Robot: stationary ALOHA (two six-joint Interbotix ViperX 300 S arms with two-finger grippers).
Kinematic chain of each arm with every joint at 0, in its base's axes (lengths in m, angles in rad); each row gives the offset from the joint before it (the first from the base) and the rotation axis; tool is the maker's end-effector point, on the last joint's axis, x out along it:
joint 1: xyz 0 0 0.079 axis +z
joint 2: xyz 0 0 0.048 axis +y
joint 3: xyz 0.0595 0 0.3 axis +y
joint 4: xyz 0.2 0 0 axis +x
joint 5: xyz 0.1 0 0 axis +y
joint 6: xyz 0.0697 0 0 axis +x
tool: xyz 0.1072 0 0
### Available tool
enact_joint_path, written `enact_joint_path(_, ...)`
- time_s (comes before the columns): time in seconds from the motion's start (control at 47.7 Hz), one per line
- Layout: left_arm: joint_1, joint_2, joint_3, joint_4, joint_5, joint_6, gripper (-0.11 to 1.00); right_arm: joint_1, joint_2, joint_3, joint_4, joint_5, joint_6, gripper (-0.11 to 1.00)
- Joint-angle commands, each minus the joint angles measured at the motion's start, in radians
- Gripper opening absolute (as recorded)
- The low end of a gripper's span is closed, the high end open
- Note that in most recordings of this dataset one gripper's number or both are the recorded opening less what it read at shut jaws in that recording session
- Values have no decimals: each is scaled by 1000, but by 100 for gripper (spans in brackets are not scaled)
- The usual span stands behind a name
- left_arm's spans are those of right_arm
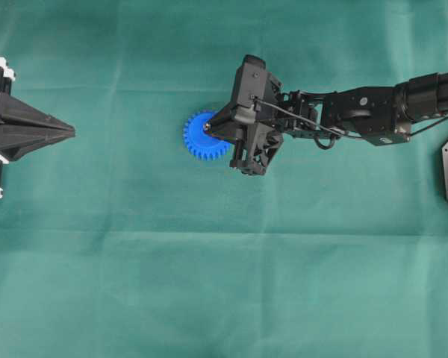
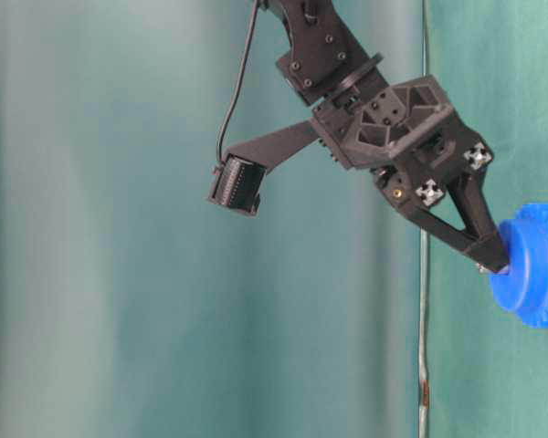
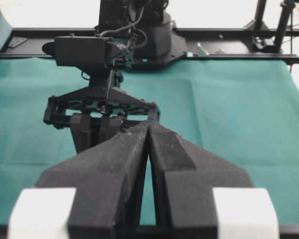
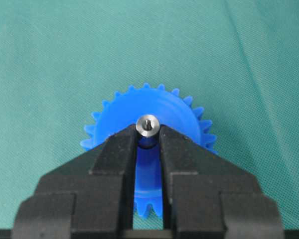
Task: Insert the shaft placed at a random location into the center hole of the medium gear at another random location.
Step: 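Lower the shaft into the gear's center hole with the right gripper, then open the right gripper and release the shaft in the gear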
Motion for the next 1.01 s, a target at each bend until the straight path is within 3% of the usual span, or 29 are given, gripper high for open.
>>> enact_joint_path(0.0,2,9,-14,3,-5,0,0,-2,-14,-23,2,-15,-6,13)
enact_joint_path(0.545,2,9,-14,3,-5,0,0,-2,-12,-23,2,-8,-5,15)
enact_joint_path(0.629,2,9,-14,3,-5,0,0,-3,-14,-23,2,-11,-5,31)
enact_joint_path(0.818,2,8,-14,3,-2,0,0,-2,-52,-9,2,-44,-9,86)
enact_joint_path(0.86,2,8,-14,3,-2,0,0,-2,-64,-8,2,-46,-11,91)
enact_joint_path(0.986,2,8,-14,2,-2,0,0,-2,-104,5,-2,-43,-11,83)
